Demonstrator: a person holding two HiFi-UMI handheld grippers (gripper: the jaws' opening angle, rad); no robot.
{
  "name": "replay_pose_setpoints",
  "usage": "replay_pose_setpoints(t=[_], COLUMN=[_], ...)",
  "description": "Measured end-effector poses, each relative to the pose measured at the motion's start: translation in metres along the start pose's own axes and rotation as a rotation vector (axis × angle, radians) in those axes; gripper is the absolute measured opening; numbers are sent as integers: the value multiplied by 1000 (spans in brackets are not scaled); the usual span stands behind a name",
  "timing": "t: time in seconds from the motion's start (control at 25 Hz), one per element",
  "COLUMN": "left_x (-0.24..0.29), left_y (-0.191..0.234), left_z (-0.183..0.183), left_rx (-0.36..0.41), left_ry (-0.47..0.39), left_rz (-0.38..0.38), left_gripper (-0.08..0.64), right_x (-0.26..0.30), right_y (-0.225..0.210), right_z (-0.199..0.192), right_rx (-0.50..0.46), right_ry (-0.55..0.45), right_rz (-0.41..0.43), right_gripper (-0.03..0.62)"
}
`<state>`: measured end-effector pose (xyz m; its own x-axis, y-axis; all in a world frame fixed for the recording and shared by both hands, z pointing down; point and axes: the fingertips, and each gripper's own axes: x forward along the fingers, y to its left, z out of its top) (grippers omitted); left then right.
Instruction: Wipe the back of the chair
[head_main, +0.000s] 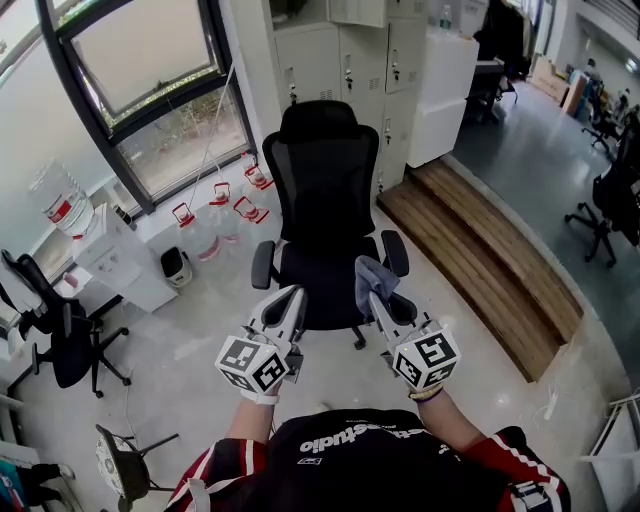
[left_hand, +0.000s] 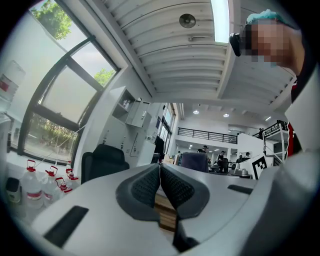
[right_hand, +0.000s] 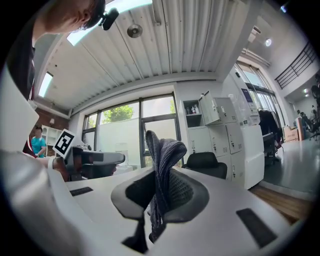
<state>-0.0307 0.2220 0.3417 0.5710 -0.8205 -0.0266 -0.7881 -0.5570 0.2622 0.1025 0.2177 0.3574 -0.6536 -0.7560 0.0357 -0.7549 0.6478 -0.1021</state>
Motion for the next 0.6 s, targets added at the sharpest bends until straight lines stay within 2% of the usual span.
replay_pose_setpoints(t=[0.6], left_x=[-9], left_y=[-10], left_z=[1], left_rx=[17], left_ry=[2], left_rz=[6], left_gripper=[25], right_x=[-10], right_y=[4], right_z=[1], right_rx=[-7], right_ry=[5], right_rz=[-13], right_gripper=[60])
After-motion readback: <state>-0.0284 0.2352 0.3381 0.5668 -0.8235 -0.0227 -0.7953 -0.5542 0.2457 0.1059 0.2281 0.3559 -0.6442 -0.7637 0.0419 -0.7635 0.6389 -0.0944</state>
